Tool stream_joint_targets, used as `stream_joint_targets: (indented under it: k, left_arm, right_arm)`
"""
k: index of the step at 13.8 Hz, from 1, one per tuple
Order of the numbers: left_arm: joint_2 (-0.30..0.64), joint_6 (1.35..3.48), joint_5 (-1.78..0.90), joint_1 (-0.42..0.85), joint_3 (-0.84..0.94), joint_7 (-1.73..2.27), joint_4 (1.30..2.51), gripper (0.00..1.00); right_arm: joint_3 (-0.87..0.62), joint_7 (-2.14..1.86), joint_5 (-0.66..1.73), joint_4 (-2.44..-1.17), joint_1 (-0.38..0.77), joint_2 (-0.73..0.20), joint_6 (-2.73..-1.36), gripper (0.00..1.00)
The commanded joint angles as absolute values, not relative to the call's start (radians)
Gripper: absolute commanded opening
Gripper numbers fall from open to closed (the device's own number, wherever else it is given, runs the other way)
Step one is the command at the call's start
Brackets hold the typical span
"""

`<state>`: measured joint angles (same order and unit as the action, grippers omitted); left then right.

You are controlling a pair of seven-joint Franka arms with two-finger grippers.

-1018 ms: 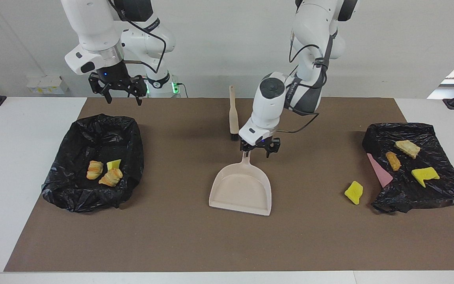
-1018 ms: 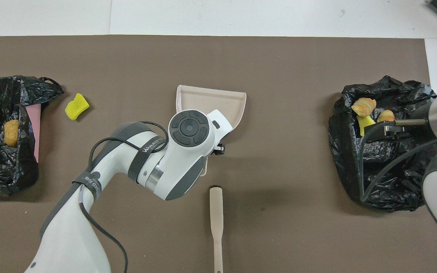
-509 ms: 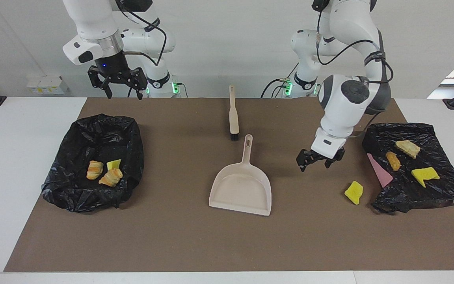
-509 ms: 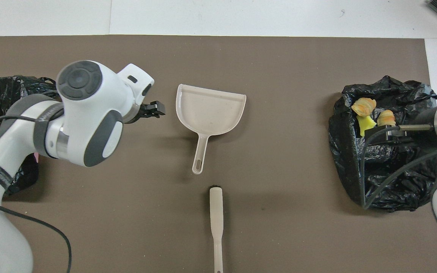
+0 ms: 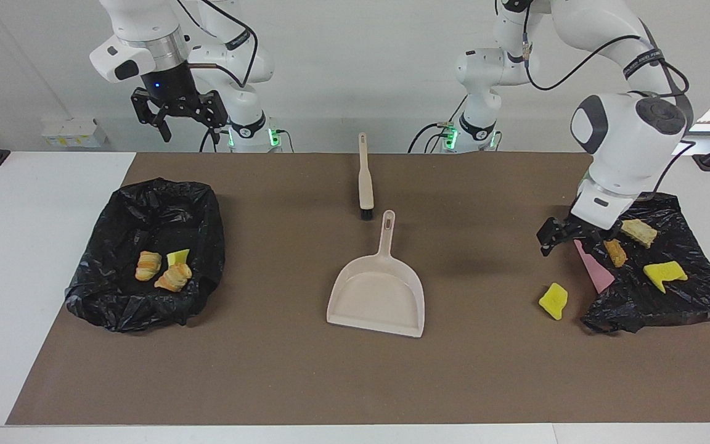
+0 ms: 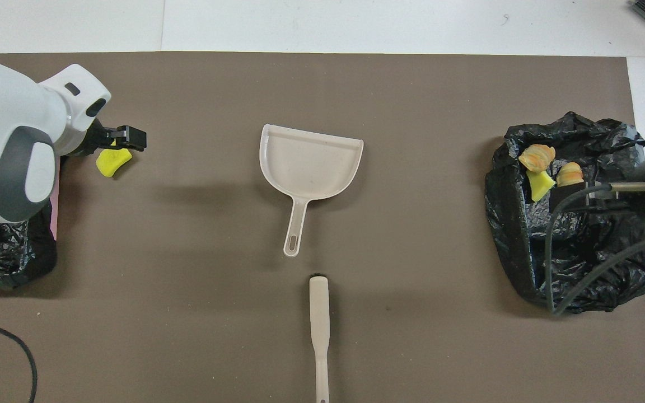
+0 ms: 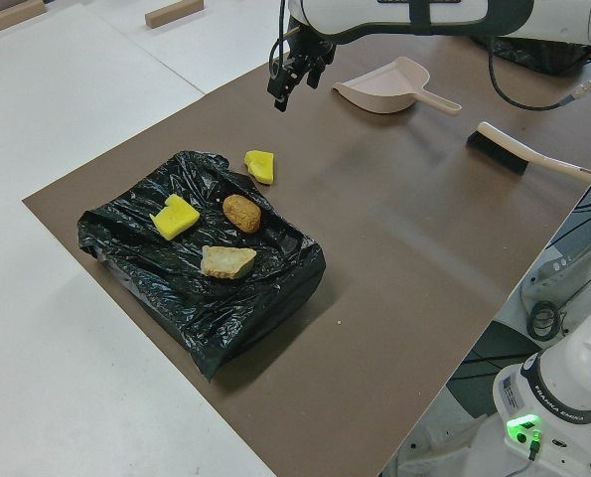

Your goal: Sweep and dump trash in bin

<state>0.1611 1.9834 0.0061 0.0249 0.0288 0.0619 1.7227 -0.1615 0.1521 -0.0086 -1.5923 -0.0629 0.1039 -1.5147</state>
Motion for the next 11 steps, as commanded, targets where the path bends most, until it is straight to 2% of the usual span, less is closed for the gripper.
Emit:
stream_joint_targets:
  k: [1, 6, 11]
  left_arm:
    - [0.082, 1.875, 0.000, 0.003, 0.037, 0.048, 1.729, 1.00]
    - [0.035, 1.617, 0.000, 0.003, 0.011, 0.048, 1.602, 1.00]
    - [-0.029, 1.497, -0.009, 0.011, 0.018, 0.046, 1.615, 1.00]
  right_arm:
    - [-0.172, 0.137, 0.012, -1.569, -0.078, 0.087, -1.499, 1.00]
    - [-0.170, 0.135, 0.012, -1.572, -0.080, 0.090, -1.497, 1.00]
    - [-0.169, 0.137, 0.009, -1.574, -0.083, 0.091, -1.497, 1.00]
